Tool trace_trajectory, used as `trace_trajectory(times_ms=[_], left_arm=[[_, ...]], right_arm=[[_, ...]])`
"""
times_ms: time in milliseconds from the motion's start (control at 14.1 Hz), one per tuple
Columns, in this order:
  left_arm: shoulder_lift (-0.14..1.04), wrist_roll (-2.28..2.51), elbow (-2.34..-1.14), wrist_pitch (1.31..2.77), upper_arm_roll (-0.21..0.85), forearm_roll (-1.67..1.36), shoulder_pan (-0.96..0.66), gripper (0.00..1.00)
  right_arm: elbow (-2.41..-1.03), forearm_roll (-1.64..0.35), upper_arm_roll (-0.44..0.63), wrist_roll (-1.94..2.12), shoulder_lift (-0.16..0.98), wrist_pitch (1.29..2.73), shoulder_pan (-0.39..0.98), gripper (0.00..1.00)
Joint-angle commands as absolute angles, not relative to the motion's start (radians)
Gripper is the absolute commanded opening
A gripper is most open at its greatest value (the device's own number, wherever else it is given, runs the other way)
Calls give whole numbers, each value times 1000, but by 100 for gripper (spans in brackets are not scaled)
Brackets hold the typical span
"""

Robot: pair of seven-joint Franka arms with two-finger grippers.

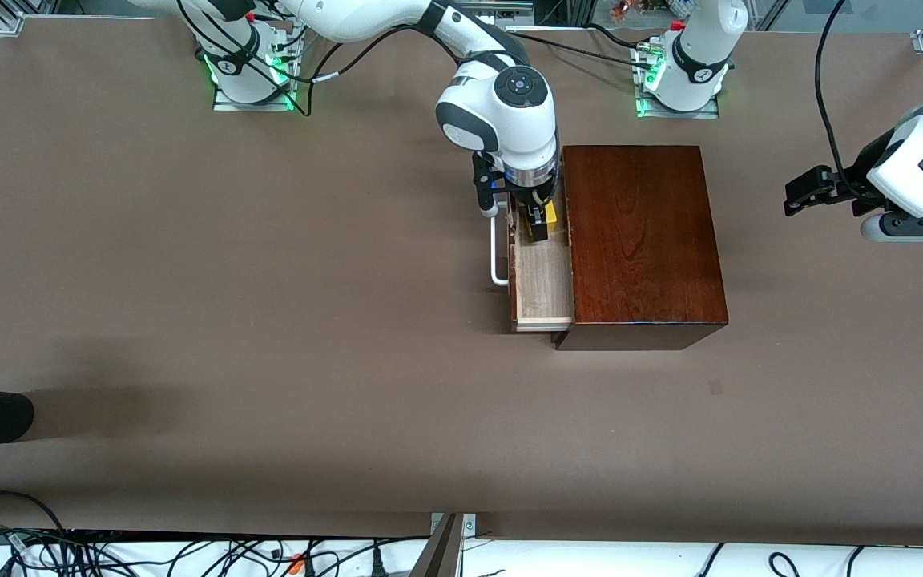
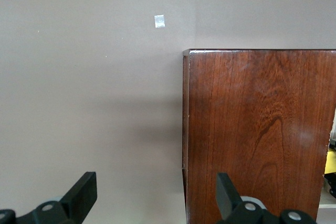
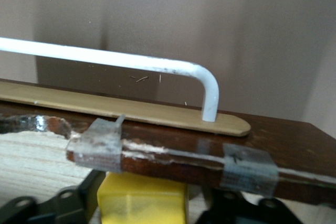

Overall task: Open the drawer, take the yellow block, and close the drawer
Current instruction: 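Close the right gripper on the yellow block and lift it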

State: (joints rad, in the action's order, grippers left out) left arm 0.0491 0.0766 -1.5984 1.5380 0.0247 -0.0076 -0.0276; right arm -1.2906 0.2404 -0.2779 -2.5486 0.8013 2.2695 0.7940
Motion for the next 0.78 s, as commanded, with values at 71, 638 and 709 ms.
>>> trace_trajectory(times_ms=[71,638,709], left_arm=[[43,72,-1598,1528,28,0,-25,100],[44,71,-1598,1528,28,0,-25,100],[43,71,-1598,1528,28,0,-25,100]], right_arm=[[-1258,255,-270,-2553,790,2234,804,5],[-1065,66,-276,-2407,678,1830,727,6],[-1069,34,-273,-2331,639,1789,701,6]])
